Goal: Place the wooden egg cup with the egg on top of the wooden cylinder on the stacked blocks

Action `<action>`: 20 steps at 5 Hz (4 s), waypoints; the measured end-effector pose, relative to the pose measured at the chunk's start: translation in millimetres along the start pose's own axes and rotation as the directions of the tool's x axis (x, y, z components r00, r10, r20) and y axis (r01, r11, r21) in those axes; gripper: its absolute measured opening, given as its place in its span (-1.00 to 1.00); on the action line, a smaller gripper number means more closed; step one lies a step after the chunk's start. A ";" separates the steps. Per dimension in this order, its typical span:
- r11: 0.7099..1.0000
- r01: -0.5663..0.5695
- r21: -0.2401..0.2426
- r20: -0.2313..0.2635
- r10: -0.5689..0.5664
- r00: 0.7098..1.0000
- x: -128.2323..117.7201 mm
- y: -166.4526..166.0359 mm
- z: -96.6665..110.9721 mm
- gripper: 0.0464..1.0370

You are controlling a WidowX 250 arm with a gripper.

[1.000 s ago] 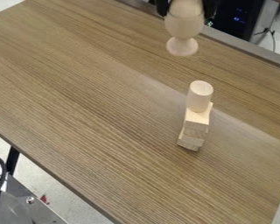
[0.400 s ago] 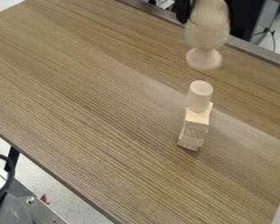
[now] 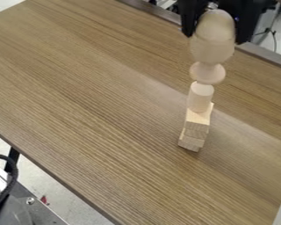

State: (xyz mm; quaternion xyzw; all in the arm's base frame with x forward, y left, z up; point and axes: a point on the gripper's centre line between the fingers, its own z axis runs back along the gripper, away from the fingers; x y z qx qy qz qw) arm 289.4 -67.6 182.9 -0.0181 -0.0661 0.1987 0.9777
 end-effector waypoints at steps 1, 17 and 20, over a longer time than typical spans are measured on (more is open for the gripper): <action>1.000 0.006 0.012 0.005 -0.006 1.000 -0.5 0.1 -1.9 0.67; 0.998 -0.005 0.059 -0.024 0.006 1.000 -1.8 -1.1 -20.4 0.67; 0.998 -0.011 0.059 -0.014 0.012 1.000 11.7 -3.7 -24.9 0.67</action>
